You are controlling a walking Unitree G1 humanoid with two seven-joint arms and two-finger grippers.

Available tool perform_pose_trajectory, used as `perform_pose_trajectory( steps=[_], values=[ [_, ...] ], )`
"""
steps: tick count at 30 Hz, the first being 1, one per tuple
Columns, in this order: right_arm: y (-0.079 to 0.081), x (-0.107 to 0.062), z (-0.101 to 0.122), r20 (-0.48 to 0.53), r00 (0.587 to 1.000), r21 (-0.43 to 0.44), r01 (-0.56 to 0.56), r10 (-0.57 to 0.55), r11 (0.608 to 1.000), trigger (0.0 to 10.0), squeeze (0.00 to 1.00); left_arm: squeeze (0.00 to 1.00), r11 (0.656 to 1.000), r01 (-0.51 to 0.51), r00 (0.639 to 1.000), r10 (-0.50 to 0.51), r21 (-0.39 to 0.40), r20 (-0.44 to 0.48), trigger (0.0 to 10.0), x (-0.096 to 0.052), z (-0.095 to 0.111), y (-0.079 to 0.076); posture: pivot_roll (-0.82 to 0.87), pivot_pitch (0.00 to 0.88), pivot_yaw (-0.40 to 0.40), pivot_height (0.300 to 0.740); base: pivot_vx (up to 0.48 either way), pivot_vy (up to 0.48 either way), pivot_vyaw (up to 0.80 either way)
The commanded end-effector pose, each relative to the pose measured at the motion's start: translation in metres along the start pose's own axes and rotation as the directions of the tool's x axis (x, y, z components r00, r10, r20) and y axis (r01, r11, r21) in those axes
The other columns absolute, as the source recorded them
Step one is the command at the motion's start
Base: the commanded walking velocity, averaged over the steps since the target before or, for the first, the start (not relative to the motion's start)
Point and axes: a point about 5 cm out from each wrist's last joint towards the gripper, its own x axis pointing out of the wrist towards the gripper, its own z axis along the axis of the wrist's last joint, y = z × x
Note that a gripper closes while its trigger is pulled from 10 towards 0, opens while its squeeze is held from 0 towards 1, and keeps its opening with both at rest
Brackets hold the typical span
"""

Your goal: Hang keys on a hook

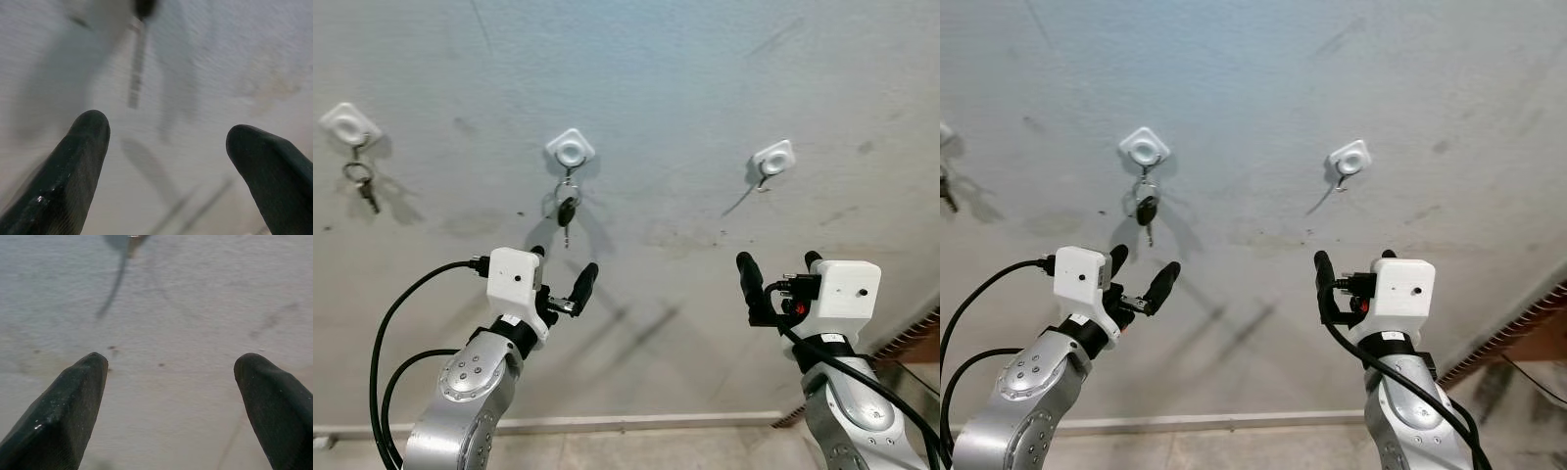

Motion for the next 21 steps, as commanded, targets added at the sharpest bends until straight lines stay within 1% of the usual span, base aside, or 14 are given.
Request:
perform_pose_trajectory(
  steps=[1, 3, 4, 5, 7, 9, 10, 13, 15, 17, 19, 21],
  values=[
    [-0.002, -0.001, 0.005, 0.024, 1.0, 0.019, 0.017, -0.018, 1.0, 10.0, 0.0, 0.0, 0.997, 0.073, 0.997, -0.073, -0.022, -0.005, 10.0, 0.002, 0.004, -0.01, 0.09, 0.006, -0.128, 0.74, 0.0, 0.0, 0.0],
    [-0.002, -0.003, 0.002, 0.021, 0.999, 0.035, 0.026, -0.027, 0.999, 10.0, 0.0, 0.0, 0.993, 0.114, 0.993, -0.114, -0.02, -0.005, 10.0, 0.002, 0.008, -0.015, 0.1, 0.002, -0.118, 0.74, 0.0, 0.0, 0.0],
    [-0.002, -0.003, 0.002, 0.021, 0.999, 0.035, 0.026, -0.027, 0.999, 10.0, 0.0, 0.0, 0.993, 0.114, 0.993, -0.114, -0.02, -0.005, 10.0, 0.002, 0.008, -0.015, 0.1, 0.002, -0.118, 0.74, 0.0, 0.0, 0.0],
    [-0.002, -0.004, 0.001, 0.019, 0.999, 0.04, 0.036, -0.037, 0.999, 10.0, 0.0, 0.0, 0.992, 0.128, 0.992, -0.129, -0.015, -0.013, 10.0, 0.002, 0.008, -0.016, 0.11, 0.002, -0.094, 0.74, 0.0, 0.0, 0.0],
    [-0.003, -0.005, -0.002, 0.016, 0.999, 0.047, 0.051, -0.052, 0.998, 10.0, 0.0, 0.0, 0.989, 0.146, 0.989, -0.146, -0.009, -0.027, 10.0, 0.002, 0.008, -0.016, 0.11, 0.002, -0.085, 0.74, 0.0, 0.0, 0.0],
    [-0.004, -0.006, -0.005, 0.013, 0.997, 0.059, 0.074, -0.075, 0.996, 10.0, 0.0, 0.0, 0.986, 0.165, 0.985, -0.165, 0.006, -0.049, 10.0, 0.001, 0.006, -0.014, 0.12, 0.0, -0.069, 0.74, 0.0, 0.0, 0.0],
    [-0.002, -0.005, -0.006, 0.013, 0.996, 0.067, 0.082, -0.083, 0.994, 10.0, 0.0, 0.0, 0.985, 0.17, 0.984, -0.168, 0.029, -0.051, 10.0, 0.001, 0.008, -0.011, 0.12, 0.0, -0.053, 0.74, 0.0, 0.0, 0.0],
    [0.0, -0.005, -0.007, 0.014, 0.996, 0.07, 0.084, -0.085, 0.994, 10.0, 0.0, 0.0, 0.986, 0.156, 0.987, -0.154, 0.06, -0.049, 10.0, 0.004, 0.009, -0.007, 0.12, 0.0, -0.051, 0.74, 0.0, 0.0, 0.0],
    [0.001, -0.003, -0.007, 0.018, 0.997, 0.069, 0.077, -0.078, 0.995, 10.0, 0.0, 0.0, 0.988, 0.143, 0.989, -0.141, 0.052, -0.039, 10.0, 0.008, 0.01, -0.005, 0.11, 0.0, -0.055, 0.74, 0.0, 0.0, 0.0],
    [0.001, -0.002, -0.007, 0.022, 0.997, 0.067, 0.073, -0.074, 0.995, 10.0, 0.0, 0.0, 0.988, 0.145, 0.989, -0.143, 0.049, -0.038, 10.0, 0.01, 0.011, -0.006, 0.11, 0.0, -0.059, 0.74, 0.0, 0.0, 0.0],
    [-0.003, 0.001, -0.005, 0.031, 0.997, 0.061, 0.068, -0.07, 0.996, 10.0, 0.0, 0.0, 0.987, 0.158, 0.987, -0.157, 0.027, -0.035, 10.0, 0.01, 0.009, -0.013, 0.11, 0.0, -0.061, 0.74, 0.0, 0.0, 0.0],
    [-0.003, 0.002, -0.005, 0.032, 0.997, 0.059, 0.068, -0.07, 0.996, 10.0, 0.0, 0.0, 0.987, 0.16, 0.987, -0.159, 0.024, -0.035, 10.0, 0.01, 0.008, -0.015, 0.11, 0.0, -0.062, 0.74, 0.0, 0.0, 0.0]
  ],
)
